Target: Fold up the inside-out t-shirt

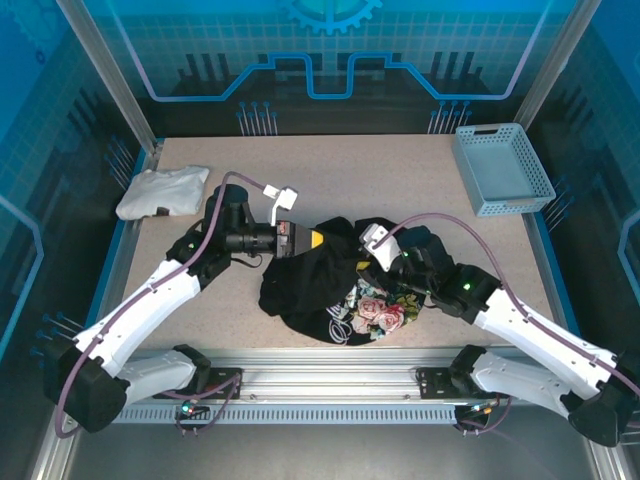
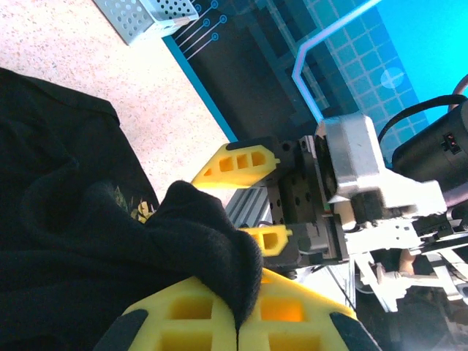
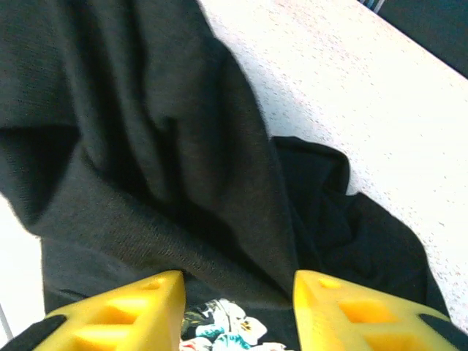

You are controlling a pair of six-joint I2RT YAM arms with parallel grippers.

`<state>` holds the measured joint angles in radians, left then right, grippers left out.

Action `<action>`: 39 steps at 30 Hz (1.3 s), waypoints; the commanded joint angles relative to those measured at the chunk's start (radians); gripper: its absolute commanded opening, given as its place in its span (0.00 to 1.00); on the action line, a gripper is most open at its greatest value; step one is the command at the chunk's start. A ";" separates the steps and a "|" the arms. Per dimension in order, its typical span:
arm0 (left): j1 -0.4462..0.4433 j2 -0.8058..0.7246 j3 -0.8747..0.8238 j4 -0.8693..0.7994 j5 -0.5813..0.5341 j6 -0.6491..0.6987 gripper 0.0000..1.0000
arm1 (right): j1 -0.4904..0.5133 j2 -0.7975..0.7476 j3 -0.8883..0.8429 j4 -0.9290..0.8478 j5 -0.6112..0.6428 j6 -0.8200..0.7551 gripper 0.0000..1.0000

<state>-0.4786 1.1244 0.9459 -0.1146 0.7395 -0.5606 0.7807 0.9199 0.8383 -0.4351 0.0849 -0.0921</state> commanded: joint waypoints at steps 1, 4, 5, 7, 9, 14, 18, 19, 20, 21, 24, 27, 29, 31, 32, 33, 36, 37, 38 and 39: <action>0.008 -0.012 -0.006 0.001 0.035 -0.013 0.00 | 0.004 -0.034 0.069 -0.025 -0.147 -0.003 0.49; 0.008 -0.010 -0.007 -0.002 0.039 0.003 0.00 | -0.002 -0.004 0.089 0.002 -0.236 0.007 0.52; 0.008 -0.012 -0.007 -0.006 0.037 0.008 0.00 | -0.005 0.011 0.096 0.015 -0.241 0.013 0.53; 0.008 -0.013 -0.007 -0.012 0.038 0.017 0.00 | -0.023 0.041 0.120 0.031 -0.260 0.022 0.54; 0.008 -0.017 -0.007 -0.019 0.039 0.025 0.00 | -0.045 0.082 0.149 0.034 -0.300 0.024 0.55; 0.008 -0.022 -0.010 -0.025 0.040 0.039 0.00 | -0.067 0.184 0.192 0.057 -0.362 0.027 0.57; 0.008 -0.020 -0.006 -0.053 0.023 0.072 0.00 | -0.094 0.241 0.221 0.073 -0.437 0.063 0.27; 0.008 -0.020 -0.003 -0.068 0.009 0.088 0.00 | -0.108 0.241 0.219 0.081 -0.470 0.081 0.16; 0.008 -0.021 0.004 -0.095 -0.031 0.111 0.00 | -0.125 0.236 0.218 0.088 -0.514 0.100 0.06; 0.008 -0.023 0.014 -0.129 -0.092 0.132 0.00 | -0.149 0.228 0.214 0.094 -0.566 0.125 0.00; 0.009 -0.026 0.037 -0.215 -0.355 0.189 0.00 | -0.217 0.200 0.179 0.151 -0.752 0.235 0.00; 0.006 -0.030 0.035 -0.227 -0.533 0.225 0.07 | -0.231 0.196 0.140 0.249 -0.866 0.361 0.00; 0.001 -0.037 0.034 -0.235 -0.603 0.239 0.12 | -0.229 0.201 0.107 0.336 -0.894 0.449 0.00; -0.009 -0.055 0.034 -0.257 -0.666 0.250 0.26 | -0.230 0.206 0.071 0.435 -0.897 0.535 0.00; -0.019 -0.071 0.031 -0.269 -0.691 0.262 0.35 | -0.230 0.209 0.058 0.474 -0.890 0.565 0.00; -0.035 -0.092 0.026 -0.286 -0.718 0.270 0.46 | -0.229 0.213 0.052 0.496 -0.876 0.587 0.00; -0.078 -0.174 -0.004 -0.321 -0.774 0.269 0.63 | -0.230 0.224 0.046 0.542 -0.841 0.624 0.00; -0.095 -0.209 -0.017 -0.332 -0.781 0.261 0.64 | -0.229 0.225 0.047 0.553 -0.829 0.631 0.00; -0.112 -0.239 -0.030 -0.338 -0.777 0.249 0.65 | -0.230 0.226 0.047 0.558 -0.815 0.635 0.00; -0.127 -0.260 -0.043 -0.340 -0.762 0.232 0.65 | -0.230 0.228 0.047 0.558 -0.804 0.636 0.00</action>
<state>-0.5720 0.9337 0.9325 -0.4038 0.0395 -0.3187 0.5598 1.1473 0.8890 0.0216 -0.7311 0.4755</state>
